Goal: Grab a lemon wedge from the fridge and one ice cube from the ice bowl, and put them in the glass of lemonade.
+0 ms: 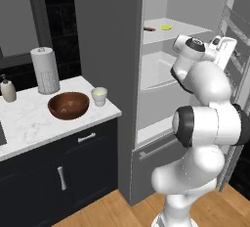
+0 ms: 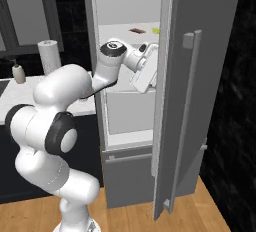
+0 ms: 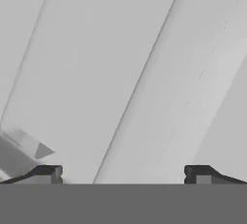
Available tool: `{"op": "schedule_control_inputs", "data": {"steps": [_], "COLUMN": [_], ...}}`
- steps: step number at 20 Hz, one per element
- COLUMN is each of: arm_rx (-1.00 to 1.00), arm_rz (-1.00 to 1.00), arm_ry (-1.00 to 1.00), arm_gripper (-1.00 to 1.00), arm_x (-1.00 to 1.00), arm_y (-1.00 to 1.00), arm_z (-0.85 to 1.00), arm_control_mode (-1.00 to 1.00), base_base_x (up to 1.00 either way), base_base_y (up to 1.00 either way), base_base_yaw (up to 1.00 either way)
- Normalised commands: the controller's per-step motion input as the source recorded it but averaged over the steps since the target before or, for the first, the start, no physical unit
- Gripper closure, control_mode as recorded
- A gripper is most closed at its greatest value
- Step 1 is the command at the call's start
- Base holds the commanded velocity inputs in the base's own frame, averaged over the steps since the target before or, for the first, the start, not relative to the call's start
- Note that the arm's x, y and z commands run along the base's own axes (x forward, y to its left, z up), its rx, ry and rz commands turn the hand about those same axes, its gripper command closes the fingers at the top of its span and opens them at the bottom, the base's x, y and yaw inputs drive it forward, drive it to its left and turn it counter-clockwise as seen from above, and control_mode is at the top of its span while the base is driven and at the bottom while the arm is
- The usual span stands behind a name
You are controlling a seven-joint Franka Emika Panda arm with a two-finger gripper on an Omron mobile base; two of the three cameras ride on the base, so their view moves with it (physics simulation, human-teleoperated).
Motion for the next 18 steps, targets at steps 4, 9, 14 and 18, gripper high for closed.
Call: {"op": "schedule_control_inputs", "data": {"steps": [4, 9, 14, 18], "arm_rx": [0.00, 0.00, -0.01, -0.02], "arm_rz": [-0.04, 0.01, 0.09, 0.00], "arm_ry": [0.08, 0.01, 0.00, -0.21], "arm_gripper": [-1.00, -1.00, -1.00, -1.00], "arm_x": [-0.92, -0.39, -0.35, -0.36], "arm_y": [-1.00, -1.00, -0.12, 1.00], "arm_z": [0.27, 0.33, 0.73, 0.18], "arm_control_mode": [-1.00, -1.00, -1.00, -1.00], "base_base_x": [0.00, 0.00, 0.00, 0.00], "base_base_y": [0.00, 0.00, 0.00, 0.00], "base_base_yaw": [0.00, 0.00, 0.00, 0.00]}}
